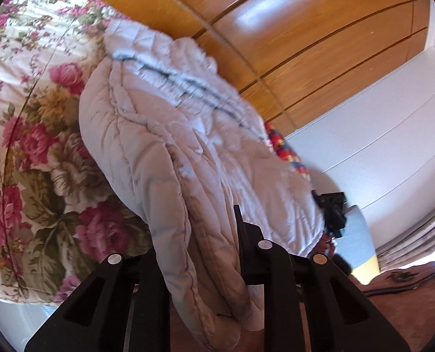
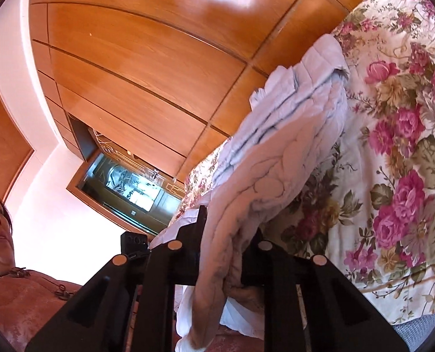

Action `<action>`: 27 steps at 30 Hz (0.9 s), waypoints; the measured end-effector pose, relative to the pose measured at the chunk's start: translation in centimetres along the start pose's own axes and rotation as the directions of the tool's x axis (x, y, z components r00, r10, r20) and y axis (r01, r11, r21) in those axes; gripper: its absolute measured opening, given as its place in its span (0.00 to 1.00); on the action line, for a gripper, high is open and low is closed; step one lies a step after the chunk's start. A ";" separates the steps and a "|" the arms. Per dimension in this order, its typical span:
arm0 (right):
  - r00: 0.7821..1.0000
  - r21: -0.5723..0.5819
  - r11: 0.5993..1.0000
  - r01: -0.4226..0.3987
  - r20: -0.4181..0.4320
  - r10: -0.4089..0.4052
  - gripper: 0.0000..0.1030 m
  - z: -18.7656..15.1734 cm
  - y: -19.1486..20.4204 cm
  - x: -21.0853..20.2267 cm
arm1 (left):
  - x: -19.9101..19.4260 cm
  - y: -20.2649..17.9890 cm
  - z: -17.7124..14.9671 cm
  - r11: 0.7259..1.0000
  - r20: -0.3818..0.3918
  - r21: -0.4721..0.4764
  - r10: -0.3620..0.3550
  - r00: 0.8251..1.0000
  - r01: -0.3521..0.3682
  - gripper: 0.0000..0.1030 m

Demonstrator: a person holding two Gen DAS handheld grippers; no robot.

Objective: Fold small clothes
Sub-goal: 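Lift the hem with both grippers and fold it toward the collar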

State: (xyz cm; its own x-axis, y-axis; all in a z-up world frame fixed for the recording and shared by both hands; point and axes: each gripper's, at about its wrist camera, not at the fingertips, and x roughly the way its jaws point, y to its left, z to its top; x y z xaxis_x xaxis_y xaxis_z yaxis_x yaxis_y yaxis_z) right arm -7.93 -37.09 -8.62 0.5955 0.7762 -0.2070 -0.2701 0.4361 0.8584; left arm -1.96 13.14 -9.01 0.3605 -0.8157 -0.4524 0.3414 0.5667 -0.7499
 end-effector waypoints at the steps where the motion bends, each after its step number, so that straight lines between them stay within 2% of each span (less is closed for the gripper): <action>1: 1.000 0.001 1.000 -0.005 0.003 0.005 0.15 -0.1 0.2 -0.3 | -0.1 -0.4 0.2 1.000 0.004 0.004 -0.010 1.000 0.010 0.17; 8: 0.998 0.027 0.998 -0.056 0.041 0.055 0.15 -0.8 1.5 -1.9 | -1.0 -2.0 0.6 0.994 0.012 -0.011 -0.106 0.994 0.107 0.17; 12: 0.996 0.077 0.996 -0.043 0.082 0.037 0.15 -2.4 1.9 -4.6 | -2.5 -2.3 -0.4 0.979 0.026 -0.043 -0.197 0.980 0.198 0.17; 16: 0.988 0.134 0.989 -0.064 0.147 0.044 0.15 -3.8 2.0 -7.2 | -3.1 -1.9 -1.7 0.968 0.040 -0.075 -0.238 0.970 0.241 0.17; 20: 0.984 0.133 0.987 -0.096 0.161 0.074 0.15 -3.3 2.1 -7.2 | -2.9 -1.2 -0.7 0.956 0.063 -0.092 -0.275 0.959 0.280 0.17; 21: 0.985 0.131 0.987 -0.092 0.155 0.071 0.15 -2.8 2.2 -6.7 | -2.7 -1.2 -0.2 0.953 0.063 -0.085 -0.286 0.956 0.290 0.17; 23: 0.993 0.132 0.991 -0.012 0.115 -0.003 0.20 -2.5 1.9 -5.8 | -2.5 -1.5 0.5 0.955 0.053 -0.068 -0.285 0.957 0.289 0.17; 24: 0.995 0.134 0.991 0.006 0.094 -0.019 0.26 -2.8 1.7 -5.5 | -2.2 -1.6 0.8 0.955 0.043 -0.064 -0.288 0.957 0.290 0.17; 27: 0.996 0.173 0.982 0.080 0.015 -0.084 0.78 -3.4 0.6 -4.4 | -1.9 -1.4 1.1 0.953 0.038 -0.067 -0.293 0.955 0.295 0.17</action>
State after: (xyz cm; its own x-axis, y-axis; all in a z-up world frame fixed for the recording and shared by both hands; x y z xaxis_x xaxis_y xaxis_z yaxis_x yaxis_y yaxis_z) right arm -13.26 -38.77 -8.80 0.6277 0.7297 -0.2710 -0.0869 0.4116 0.9072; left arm -2.19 14.04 -6.61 0.2770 -0.9410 -0.1942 0.3731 0.2917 -0.8807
